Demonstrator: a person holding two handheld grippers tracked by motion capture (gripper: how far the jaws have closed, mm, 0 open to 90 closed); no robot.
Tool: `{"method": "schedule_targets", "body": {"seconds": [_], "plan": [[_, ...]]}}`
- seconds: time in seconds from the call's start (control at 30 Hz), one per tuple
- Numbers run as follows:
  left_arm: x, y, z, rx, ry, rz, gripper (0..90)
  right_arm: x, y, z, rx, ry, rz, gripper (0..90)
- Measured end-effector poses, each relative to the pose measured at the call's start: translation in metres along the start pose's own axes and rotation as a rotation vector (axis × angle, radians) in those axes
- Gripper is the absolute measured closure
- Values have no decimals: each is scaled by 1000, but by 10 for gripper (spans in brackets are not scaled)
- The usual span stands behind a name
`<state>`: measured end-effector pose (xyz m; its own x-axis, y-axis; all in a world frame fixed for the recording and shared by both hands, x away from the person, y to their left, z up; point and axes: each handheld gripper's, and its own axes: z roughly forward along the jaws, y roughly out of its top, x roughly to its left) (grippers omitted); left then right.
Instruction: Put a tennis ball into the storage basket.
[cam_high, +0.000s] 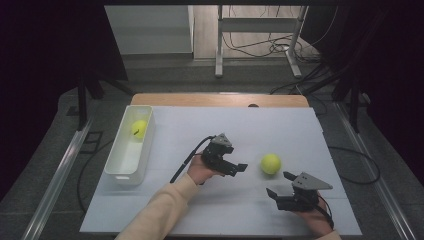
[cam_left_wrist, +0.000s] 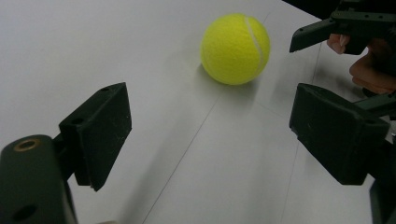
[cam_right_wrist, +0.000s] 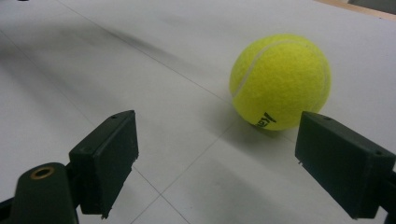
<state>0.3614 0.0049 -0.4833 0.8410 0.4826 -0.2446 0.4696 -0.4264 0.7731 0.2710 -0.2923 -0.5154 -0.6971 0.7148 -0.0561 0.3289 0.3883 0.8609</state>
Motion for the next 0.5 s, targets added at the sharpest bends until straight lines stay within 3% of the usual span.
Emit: {"method": "schedule_targets", "body": {"seconds": [0.5], "plan": [[-2, 5, 15, 6, -10, 0, 138, 0, 0, 0, -1, 1, 1, 138]]}}
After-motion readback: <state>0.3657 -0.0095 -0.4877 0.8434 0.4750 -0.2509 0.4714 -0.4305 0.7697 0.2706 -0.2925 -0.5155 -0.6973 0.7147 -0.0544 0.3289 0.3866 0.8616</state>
